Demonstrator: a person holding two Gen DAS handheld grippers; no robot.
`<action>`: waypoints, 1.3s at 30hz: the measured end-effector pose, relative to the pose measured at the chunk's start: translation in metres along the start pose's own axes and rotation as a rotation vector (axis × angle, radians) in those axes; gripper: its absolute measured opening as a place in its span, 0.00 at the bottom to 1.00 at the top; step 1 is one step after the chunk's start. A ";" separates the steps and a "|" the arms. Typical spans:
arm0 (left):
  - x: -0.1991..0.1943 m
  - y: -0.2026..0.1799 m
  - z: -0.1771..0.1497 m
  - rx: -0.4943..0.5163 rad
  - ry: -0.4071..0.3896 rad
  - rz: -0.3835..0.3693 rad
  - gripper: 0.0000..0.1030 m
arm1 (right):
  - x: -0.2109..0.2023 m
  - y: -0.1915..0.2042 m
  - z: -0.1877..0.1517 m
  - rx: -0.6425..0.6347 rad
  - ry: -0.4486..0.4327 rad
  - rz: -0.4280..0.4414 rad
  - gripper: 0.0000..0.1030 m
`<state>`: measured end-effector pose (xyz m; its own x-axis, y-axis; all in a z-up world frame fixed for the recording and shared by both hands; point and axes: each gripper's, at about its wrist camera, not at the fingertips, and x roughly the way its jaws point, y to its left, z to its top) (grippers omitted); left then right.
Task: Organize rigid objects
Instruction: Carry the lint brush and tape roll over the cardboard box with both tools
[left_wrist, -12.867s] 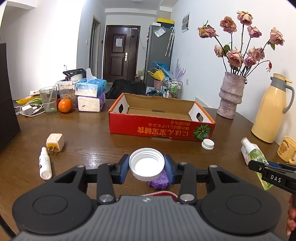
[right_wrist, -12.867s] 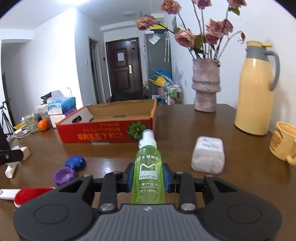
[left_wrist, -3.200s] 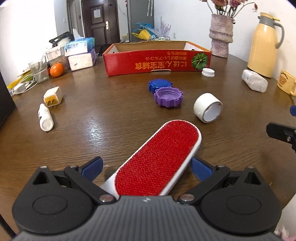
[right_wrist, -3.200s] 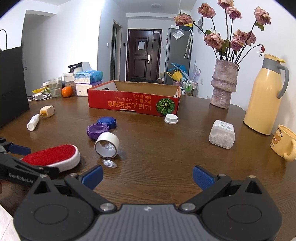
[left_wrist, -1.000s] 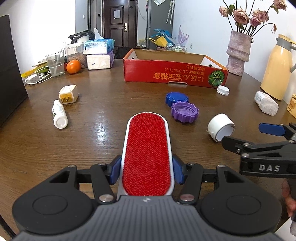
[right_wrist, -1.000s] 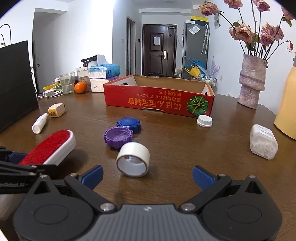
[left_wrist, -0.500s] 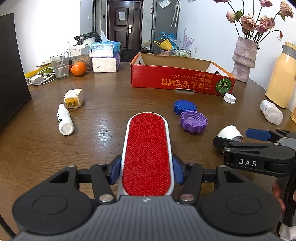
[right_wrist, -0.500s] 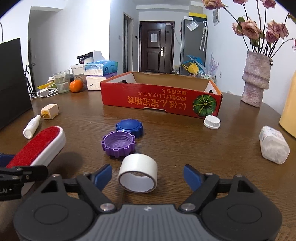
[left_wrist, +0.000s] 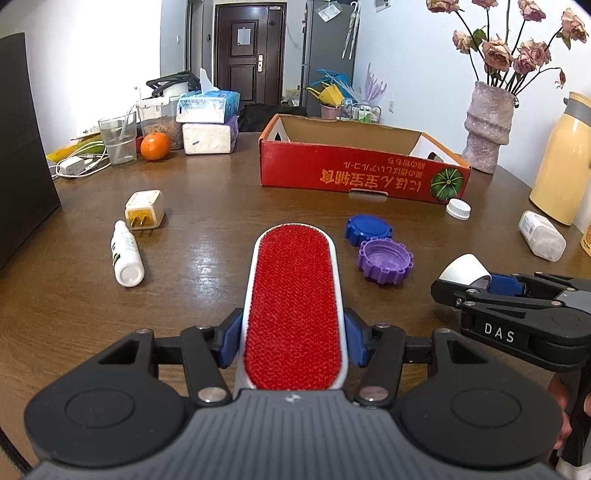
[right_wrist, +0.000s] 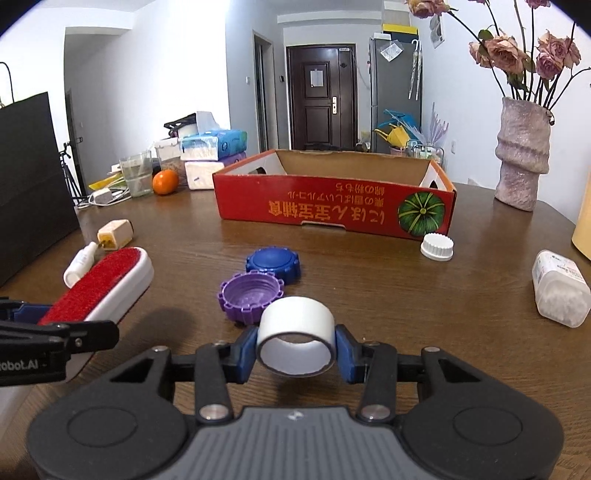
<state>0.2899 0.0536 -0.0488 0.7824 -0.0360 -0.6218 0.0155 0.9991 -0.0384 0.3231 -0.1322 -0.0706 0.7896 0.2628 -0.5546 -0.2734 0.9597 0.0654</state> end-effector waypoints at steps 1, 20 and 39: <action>-0.001 -0.001 0.002 0.000 -0.003 -0.001 0.55 | -0.001 -0.001 0.001 0.002 -0.005 0.000 0.42; -0.002 -0.023 0.052 0.011 -0.104 -0.031 0.55 | -0.017 -0.011 0.037 0.008 -0.118 -0.020 0.42; 0.020 -0.050 0.109 0.012 -0.170 -0.066 0.55 | -0.005 -0.029 0.084 0.019 -0.200 -0.058 0.42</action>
<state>0.3726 0.0056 0.0262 0.8732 -0.0986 -0.4774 0.0768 0.9949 -0.0649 0.3735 -0.1530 -0.0004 0.8976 0.2203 -0.3818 -0.2159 0.9749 0.0549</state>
